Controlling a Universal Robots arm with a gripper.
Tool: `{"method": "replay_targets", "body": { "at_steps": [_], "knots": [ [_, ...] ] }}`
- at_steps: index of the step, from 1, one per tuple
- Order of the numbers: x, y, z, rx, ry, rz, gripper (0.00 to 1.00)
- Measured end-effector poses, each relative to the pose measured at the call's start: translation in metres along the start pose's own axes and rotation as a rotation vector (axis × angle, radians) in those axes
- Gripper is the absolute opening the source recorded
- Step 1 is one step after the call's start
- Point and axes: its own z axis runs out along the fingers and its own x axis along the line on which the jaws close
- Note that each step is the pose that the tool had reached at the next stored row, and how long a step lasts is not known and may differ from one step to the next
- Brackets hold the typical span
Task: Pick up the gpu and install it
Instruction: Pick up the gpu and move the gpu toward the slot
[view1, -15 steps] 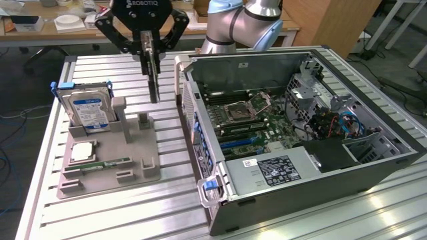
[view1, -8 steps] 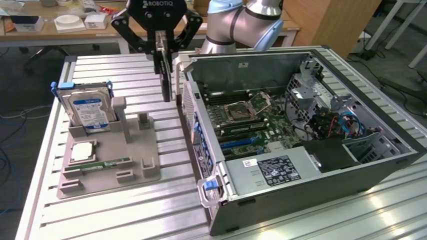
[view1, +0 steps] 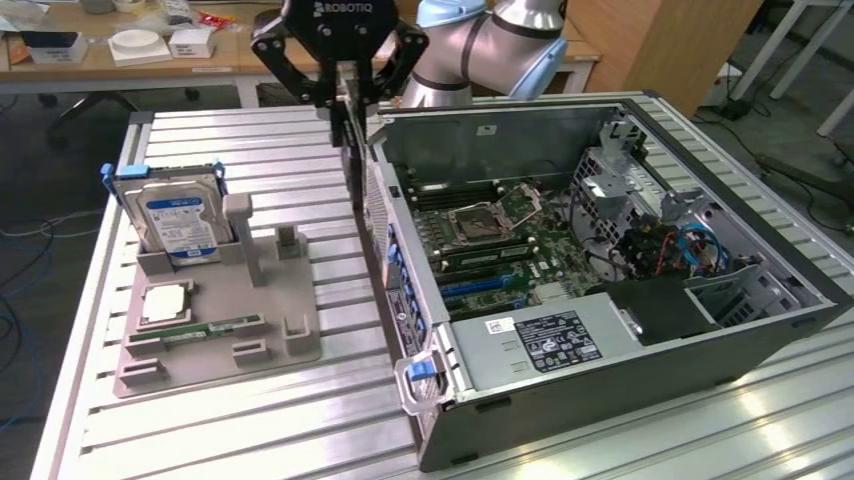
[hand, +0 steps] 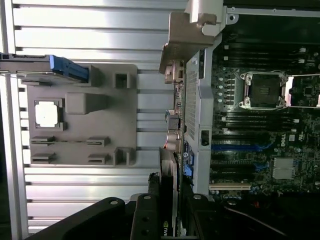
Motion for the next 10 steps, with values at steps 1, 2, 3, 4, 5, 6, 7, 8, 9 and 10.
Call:
{"method": "replay_targets", "body": {
  "at_steps": [1,2,3,4,5,6,7,8,9,10],
  "knots": [
    [-0.004,0.0001,0.0002,-0.0001,0.0,0.0,0.26],
    [-0.009,0.0001,0.0003,0.0,0.0001,0.0,0.26],
    [-0.013,0.0001,0.0005,0.0,0.0001,0.0,0.26],
    [-0.018,0.0001,0.0006,0.0,0.0002,0.0,0.26],
    [-0.022,0.0002,0.0008,0.0,0.0002,0.0,0.26],
    [-0.026,0.0002,0.001,0.0001,0.0001,0.0,0.26],
    [-0.03,0.0002,0.0012,-0.0001,0.0,0.0,0.26],
    [-0.033,0.0002,0.0013,0.0,0.0001,0.0,0.26],
    [-0.036,0.0002,0.0014,0.0,0.0001,0.0,0.26],
    [-0.04,0.0002,0.0016,0.0,0.0001,0.0,0.26]
  ]
}}
